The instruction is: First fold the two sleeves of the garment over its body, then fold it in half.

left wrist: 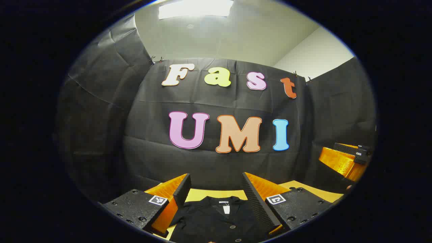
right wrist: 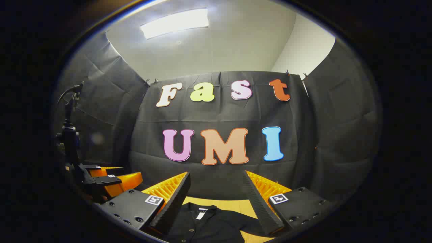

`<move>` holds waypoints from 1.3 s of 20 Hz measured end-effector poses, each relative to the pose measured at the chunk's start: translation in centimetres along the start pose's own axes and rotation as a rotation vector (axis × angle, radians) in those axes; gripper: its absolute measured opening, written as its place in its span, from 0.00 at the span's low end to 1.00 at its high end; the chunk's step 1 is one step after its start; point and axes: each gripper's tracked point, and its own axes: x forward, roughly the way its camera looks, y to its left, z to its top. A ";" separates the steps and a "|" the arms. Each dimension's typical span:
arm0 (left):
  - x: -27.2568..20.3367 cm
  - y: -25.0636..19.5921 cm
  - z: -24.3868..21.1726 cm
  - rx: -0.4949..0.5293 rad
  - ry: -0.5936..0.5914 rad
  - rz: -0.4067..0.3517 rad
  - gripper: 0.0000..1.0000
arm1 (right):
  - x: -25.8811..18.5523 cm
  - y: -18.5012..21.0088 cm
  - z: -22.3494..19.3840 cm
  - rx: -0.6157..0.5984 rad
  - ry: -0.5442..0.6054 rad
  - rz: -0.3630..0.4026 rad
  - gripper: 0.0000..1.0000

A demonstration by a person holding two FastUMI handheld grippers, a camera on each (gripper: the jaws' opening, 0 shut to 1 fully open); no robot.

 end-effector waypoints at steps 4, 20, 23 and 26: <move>0.1 0.3 0.4 0.021 -0.003 0.017 0.92 | 0.3 -0.8 0.3 0.017 -0.010 -0.013 0.97; -0.4 -0.8 0.4 0.031 -0.003 -0.006 0.92 | -0.4 -2.5 -0.2 -0.001 0.003 -0.054 0.98; -0.7 0.2 0.4 0.043 -0.003 0.011 0.90 | -0.2 -1.5 0.0 -0.008 -0.002 -0.035 0.98; -1.1 1.3 0.6 0.048 -0.009 0.030 0.90 | 0.1 -0.6 -0.3 0.000 0.000 -0.018 0.98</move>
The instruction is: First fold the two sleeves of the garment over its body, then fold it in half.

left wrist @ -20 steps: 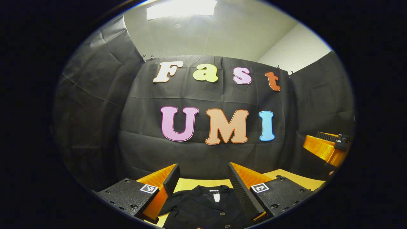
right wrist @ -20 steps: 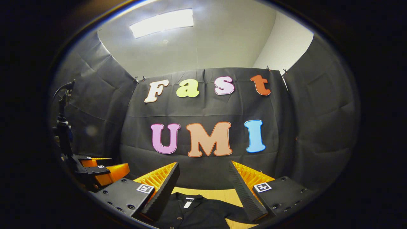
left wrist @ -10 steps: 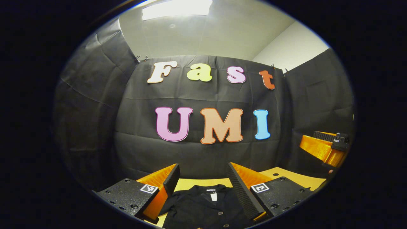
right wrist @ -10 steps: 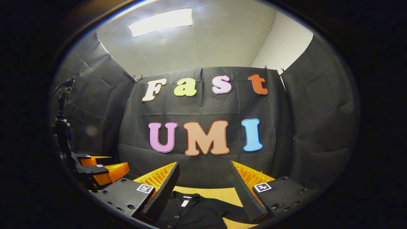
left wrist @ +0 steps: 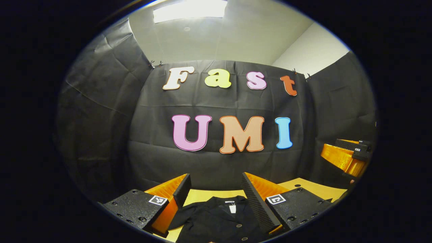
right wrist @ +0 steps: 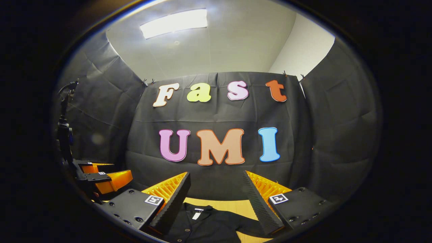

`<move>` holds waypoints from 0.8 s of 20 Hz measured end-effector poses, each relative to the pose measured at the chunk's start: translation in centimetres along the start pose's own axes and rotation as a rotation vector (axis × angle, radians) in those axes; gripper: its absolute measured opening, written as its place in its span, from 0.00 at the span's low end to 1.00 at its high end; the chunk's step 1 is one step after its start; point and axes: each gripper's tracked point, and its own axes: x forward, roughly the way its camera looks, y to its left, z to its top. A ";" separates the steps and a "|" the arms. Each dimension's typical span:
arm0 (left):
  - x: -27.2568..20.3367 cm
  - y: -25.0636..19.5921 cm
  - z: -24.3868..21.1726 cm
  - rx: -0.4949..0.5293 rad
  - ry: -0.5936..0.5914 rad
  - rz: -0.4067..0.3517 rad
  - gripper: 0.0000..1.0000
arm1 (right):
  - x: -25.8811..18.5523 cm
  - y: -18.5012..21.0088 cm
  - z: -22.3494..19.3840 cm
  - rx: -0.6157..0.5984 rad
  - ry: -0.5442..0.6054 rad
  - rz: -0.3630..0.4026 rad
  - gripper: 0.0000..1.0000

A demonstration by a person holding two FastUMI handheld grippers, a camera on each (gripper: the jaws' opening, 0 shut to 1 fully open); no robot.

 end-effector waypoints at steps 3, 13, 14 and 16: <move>-0.1 0.7 -0.4 0.002 0.008 0.007 0.92 | 0.3 0.9 -0.4 0.008 0.015 0.011 0.98; 0.1 1.9 -1.1 0.010 0.019 -0.017 0.92 | 0.9 2.4 -1.2 -0.012 0.031 0.029 0.98; 0.1 1.9 -1.1 0.010 0.019 -0.028 0.93 | 0.9 2.3 -1.3 -0.014 0.033 0.021 0.97; 0.1 1.9 -1.2 0.005 0.021 -0.051 0.93 | 0.6 2.2 -1.9 -0.016 0.042 0.001 0.97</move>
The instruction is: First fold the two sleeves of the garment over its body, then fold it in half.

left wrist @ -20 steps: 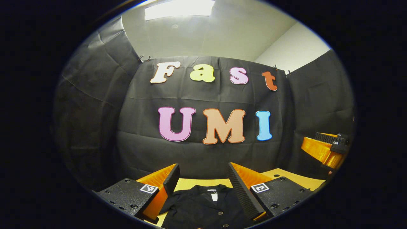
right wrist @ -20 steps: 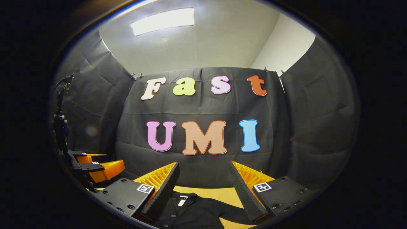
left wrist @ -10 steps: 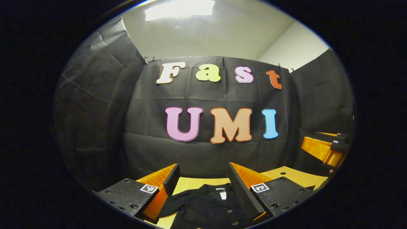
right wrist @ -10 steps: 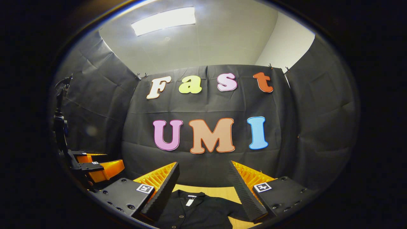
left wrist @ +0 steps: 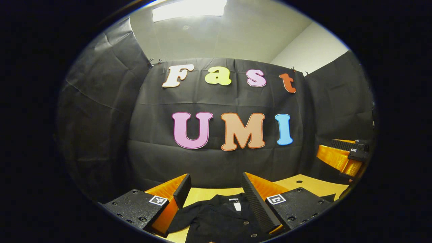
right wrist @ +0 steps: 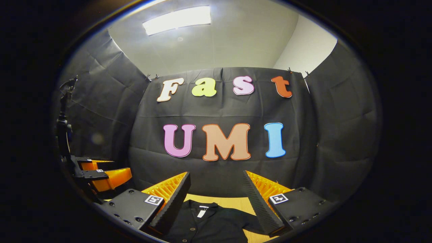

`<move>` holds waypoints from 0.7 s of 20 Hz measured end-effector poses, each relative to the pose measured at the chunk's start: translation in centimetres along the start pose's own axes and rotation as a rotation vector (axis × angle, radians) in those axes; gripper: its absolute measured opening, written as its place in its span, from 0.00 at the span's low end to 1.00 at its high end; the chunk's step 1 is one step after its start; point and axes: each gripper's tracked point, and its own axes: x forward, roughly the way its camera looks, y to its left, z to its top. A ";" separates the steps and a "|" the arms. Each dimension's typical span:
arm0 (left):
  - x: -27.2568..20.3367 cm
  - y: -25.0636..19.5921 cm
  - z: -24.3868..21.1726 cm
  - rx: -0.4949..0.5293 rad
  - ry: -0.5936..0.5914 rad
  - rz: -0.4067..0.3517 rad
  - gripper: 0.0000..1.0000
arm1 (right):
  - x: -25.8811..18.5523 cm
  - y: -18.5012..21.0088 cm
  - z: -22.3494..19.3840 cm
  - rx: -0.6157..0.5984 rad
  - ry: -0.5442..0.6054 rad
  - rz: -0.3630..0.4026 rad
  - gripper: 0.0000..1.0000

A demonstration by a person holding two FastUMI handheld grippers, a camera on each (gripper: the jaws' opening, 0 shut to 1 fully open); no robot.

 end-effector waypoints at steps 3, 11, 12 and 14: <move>-0.2 -0.2 -0.1 -0.013 -0.011 -0.045 0.90 | -0.4 -0.2 -0.4 -0.019 0.001 -0.016 0.98; 0.5 0.2 0.8 -0.009 -0.034 0.006 0.92 | 0.6 -8.0 -0.8 0.003 0.019 -0.110 0.97; 0.7 0.2 0.7 -0.005 -0.029 0.013 0.92 | 0.7 -10.1 -1.3 -0.001 0.036 -0.135 0.97; 1.1 -0.2 0.6 -0.008 -0.026 0.026 0.90 | 0.9 -14.3 -2.6 -0.048 0.076 -0.191 0.99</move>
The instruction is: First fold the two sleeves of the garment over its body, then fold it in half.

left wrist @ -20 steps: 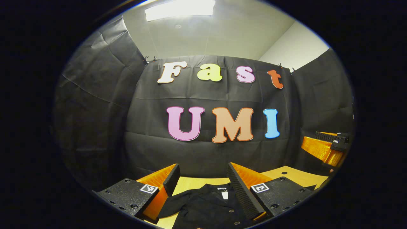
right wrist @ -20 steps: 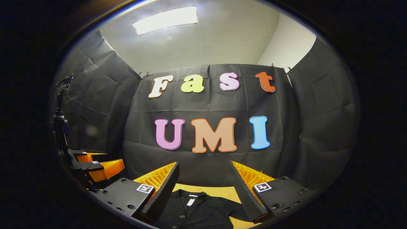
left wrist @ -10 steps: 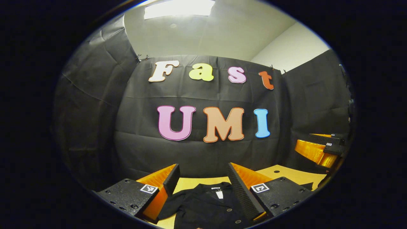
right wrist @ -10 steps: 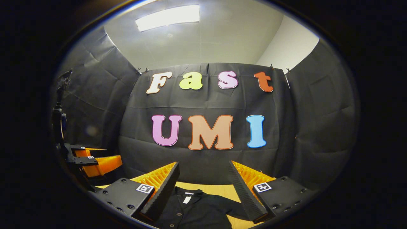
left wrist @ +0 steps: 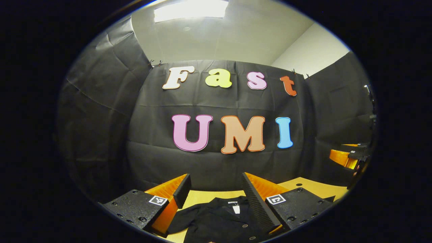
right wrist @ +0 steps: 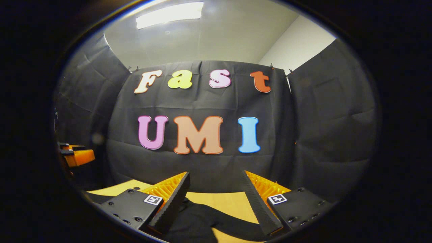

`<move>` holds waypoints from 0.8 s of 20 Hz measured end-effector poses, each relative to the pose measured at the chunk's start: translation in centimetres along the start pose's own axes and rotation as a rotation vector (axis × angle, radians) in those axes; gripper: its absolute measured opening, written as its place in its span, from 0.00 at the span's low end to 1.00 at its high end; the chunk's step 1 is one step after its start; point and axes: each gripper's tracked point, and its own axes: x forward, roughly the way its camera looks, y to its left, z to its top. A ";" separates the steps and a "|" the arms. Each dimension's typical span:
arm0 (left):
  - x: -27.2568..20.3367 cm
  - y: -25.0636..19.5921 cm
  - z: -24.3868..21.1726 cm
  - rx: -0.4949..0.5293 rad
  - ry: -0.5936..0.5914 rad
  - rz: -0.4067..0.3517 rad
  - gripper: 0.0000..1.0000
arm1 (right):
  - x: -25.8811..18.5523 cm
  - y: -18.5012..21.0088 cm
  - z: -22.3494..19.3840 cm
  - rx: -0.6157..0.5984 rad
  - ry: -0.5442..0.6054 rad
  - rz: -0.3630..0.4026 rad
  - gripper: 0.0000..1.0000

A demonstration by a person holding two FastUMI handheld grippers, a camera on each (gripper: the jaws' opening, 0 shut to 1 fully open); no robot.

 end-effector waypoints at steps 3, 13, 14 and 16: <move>0.6 -0.8 -0.1 0.008 0.009 0.009 0.90 | 1.2 -5.3 -2.5 -0.063 0.063 -0.046 0.98; 3.3 -4.4 -0.4 0.054 0.020 0.041 0.92 | 2.5 -16.7 -15.7 -0.195 0.369 -0.096 0.98; 3.5 -4.7 -0.4 0.060 0.024 0.046 0.92 | 2.3 -17.3 -17.5 -0.189 0.408 -0.088 0.98; 3.9 -5.4 -0.8 0.073 0.034 0.055 0.92 | 2.1 -18.4 -21.1 -0.166 0.498 -0.071 0.98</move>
